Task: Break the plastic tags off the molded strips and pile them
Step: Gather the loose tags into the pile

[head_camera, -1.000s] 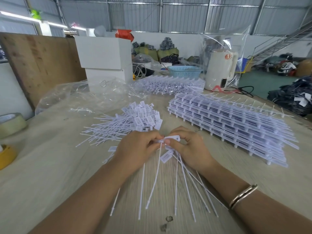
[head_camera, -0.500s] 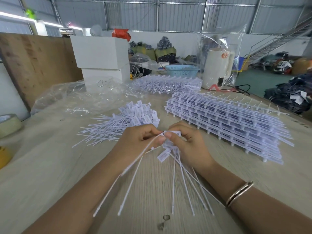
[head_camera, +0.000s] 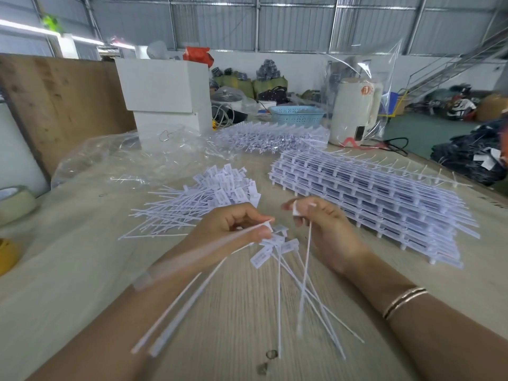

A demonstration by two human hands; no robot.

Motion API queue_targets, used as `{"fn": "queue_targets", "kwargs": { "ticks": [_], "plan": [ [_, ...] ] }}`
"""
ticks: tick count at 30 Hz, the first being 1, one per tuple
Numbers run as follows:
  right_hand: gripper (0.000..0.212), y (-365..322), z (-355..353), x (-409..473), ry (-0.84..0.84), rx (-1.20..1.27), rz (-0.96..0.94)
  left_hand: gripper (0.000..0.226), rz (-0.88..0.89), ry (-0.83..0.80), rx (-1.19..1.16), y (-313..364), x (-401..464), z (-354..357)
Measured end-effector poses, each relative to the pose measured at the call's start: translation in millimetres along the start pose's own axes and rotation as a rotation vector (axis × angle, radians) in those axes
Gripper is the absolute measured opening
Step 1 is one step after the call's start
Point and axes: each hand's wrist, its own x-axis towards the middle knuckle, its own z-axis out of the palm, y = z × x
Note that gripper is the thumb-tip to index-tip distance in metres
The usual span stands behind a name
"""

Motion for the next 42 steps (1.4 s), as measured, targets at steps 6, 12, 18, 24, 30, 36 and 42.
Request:
{"fn": "queue_targets", "kwargs": {
  "ticks": [6,12,18,24,30,36,42],
  "plan": [
    [0.008,19,15,7,0.003,-0.979,-0.112,0.032,0.060,0.176,0.696,-22,4,-2],
    [0.027,15,20,0,0.114,-1.048,-0.152,0.049,0.113,0.183,0.846,-21,5,11],
    [0.014,15,23,-1,0.003,-0.840,-0.085,0.045,0.166,0.112,0.867,-14,4,18],
    [0.027,12,20,0,0.011,-0.647,-0.058,0.034,0.071,0.088,0.962,-10,-2,2],
    [0.019,11,20,-3,0.022,-0.664,-0.039,0.019,0.092,0.131,0.976,-13,0,4],
    [0.008,10,22,-5,-0.022,-0.710,-0.102,0.018,0.073,0.138,0.927,-19,3,1],
    [0.015,11,21,-5,-0.026,-0.731,-0.205,0.019,0.074,0.123,0.688,-20,3,1]
  ]
}}
